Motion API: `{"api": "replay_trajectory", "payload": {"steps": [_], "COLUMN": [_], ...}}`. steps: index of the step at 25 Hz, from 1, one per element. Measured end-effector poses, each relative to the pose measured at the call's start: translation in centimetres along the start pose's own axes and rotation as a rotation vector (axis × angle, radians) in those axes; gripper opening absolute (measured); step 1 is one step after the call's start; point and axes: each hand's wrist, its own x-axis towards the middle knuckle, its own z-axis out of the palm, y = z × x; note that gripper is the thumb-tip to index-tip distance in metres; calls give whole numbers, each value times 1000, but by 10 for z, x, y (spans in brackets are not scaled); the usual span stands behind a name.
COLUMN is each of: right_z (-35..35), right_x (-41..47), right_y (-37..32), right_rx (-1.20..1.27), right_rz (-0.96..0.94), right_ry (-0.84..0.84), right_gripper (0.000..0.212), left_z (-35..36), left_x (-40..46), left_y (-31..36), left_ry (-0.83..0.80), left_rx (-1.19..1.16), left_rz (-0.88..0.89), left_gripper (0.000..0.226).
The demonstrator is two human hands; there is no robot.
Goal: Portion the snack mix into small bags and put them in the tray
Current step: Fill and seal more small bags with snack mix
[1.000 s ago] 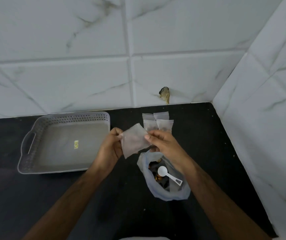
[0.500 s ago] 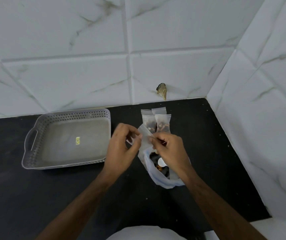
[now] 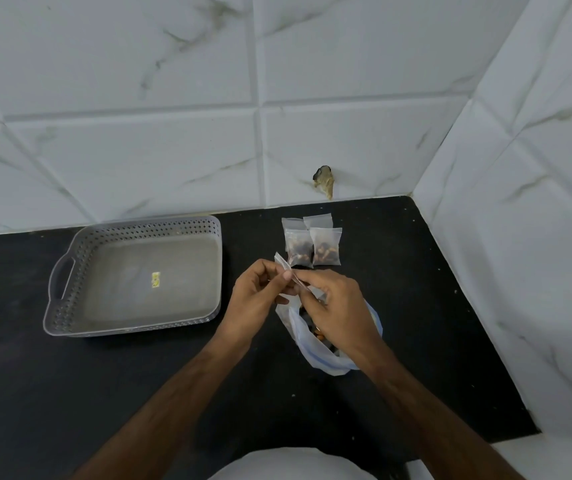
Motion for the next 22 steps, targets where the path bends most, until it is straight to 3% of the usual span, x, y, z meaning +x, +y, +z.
{"api": "replay_trajectory", "payload": {"steps": [4, 6, 12, 16, 22], "right_z": [-3, -4, -7, -3, -10], "right_x": [1, 6, 19, 22, 23], "right_y": [-5, -4, 4, 4, 17], "right_rx": [250, 291, 89, -147, -302], "right_rz": [180, 252, 168, -11, -19], "right_ry": [-116, -81, -35, 47, 141], "right_gripper": [24, 18, 5, 17, 7], "left_z": [-3, -4, 0, 3, 1], "left_x": [2, 4, 7, 12, 7], "left_y": [-1, 0, 3, 4, 2], "left_ry": [-1, -17, 55, 122, 142], "left_rx": [44, 106, 318, 321, 318], "left_rz": [-5, 28, 42, -7, -79], "left_gripper": [13, 11, 17, 17, 13]}}
